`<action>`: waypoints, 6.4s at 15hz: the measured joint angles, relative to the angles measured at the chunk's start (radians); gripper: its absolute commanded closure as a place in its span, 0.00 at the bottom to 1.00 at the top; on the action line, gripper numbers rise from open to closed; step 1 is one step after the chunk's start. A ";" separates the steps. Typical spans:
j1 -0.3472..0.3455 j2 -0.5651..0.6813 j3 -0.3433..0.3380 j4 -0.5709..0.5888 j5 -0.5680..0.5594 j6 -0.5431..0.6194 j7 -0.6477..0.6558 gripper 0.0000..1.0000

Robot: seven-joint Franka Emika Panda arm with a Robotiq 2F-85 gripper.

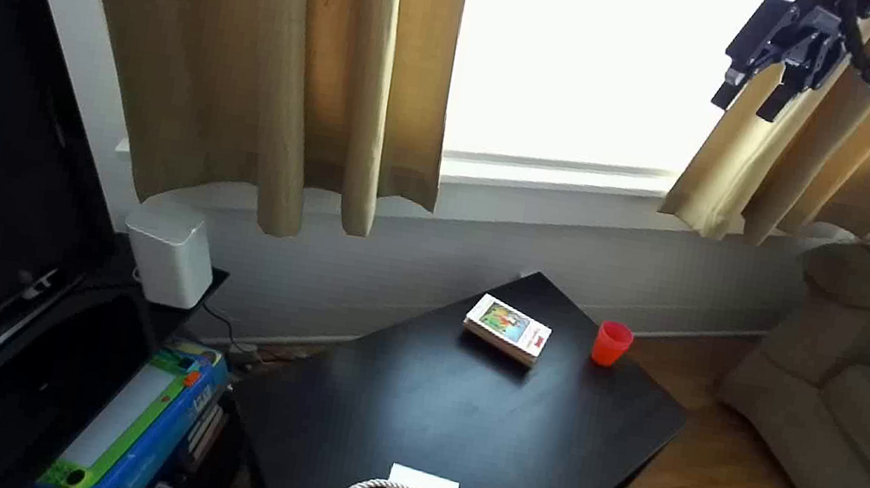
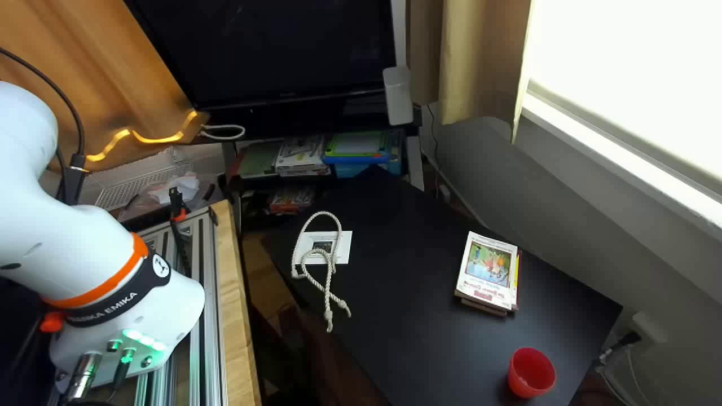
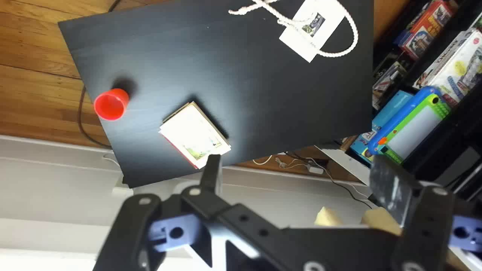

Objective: Pick up the pink cup and put it on the table

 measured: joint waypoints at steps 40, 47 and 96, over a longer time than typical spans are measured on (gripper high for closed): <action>-0.129 0.996 -0.127 0.001 0.110 0.877 0.874 0.00; -0.202 1.253 -0.154 0.116 0.151 1.010 0.887 0.00; -0.384 1.776 -0.033 0.741 0.223 0.924 0.639 0.97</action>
